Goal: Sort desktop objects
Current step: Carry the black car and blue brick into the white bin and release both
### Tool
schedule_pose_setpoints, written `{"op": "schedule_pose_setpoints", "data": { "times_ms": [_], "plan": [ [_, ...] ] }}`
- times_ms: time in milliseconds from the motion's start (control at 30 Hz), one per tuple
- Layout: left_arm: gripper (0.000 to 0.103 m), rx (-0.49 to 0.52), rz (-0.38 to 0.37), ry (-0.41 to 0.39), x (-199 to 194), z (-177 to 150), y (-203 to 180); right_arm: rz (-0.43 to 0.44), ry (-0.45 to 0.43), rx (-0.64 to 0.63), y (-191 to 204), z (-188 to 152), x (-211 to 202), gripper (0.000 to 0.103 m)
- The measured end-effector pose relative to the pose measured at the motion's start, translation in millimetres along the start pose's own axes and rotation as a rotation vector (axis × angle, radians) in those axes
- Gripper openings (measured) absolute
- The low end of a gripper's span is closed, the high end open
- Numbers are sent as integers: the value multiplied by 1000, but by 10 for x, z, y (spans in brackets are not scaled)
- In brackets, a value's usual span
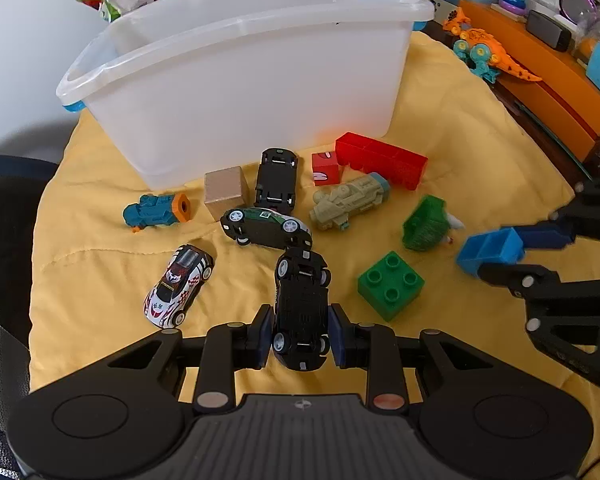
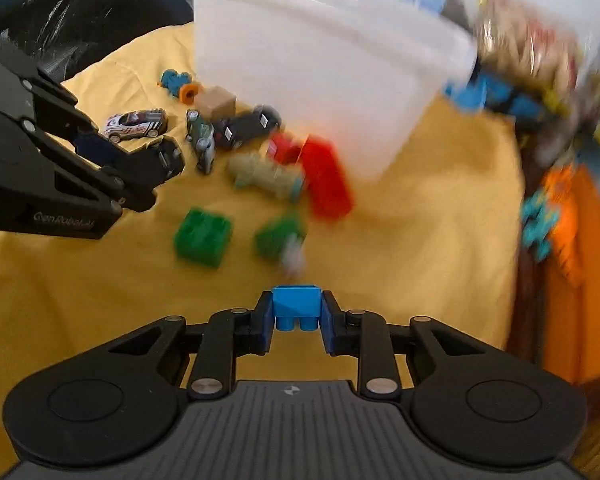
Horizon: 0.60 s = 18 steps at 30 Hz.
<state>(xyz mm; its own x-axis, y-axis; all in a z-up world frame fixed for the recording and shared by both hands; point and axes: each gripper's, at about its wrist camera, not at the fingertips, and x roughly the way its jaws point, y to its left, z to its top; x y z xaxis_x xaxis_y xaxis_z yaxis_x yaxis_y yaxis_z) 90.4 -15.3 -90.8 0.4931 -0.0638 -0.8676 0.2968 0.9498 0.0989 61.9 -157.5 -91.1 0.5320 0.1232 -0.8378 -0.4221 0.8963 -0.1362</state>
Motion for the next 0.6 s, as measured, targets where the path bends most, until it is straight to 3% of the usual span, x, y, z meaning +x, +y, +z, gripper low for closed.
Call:
{"op": "schedule_pose_setpoints", "data": {
  "times_ms": [233,600],
  "plan": [
    [32,-6,9,-12,-55,31,12,36,-179,70,-34,226,-400,27],
    [32,15,97,-144,-462,301,92,34,-244,107,-101,545,-517,27]
  ]
}}
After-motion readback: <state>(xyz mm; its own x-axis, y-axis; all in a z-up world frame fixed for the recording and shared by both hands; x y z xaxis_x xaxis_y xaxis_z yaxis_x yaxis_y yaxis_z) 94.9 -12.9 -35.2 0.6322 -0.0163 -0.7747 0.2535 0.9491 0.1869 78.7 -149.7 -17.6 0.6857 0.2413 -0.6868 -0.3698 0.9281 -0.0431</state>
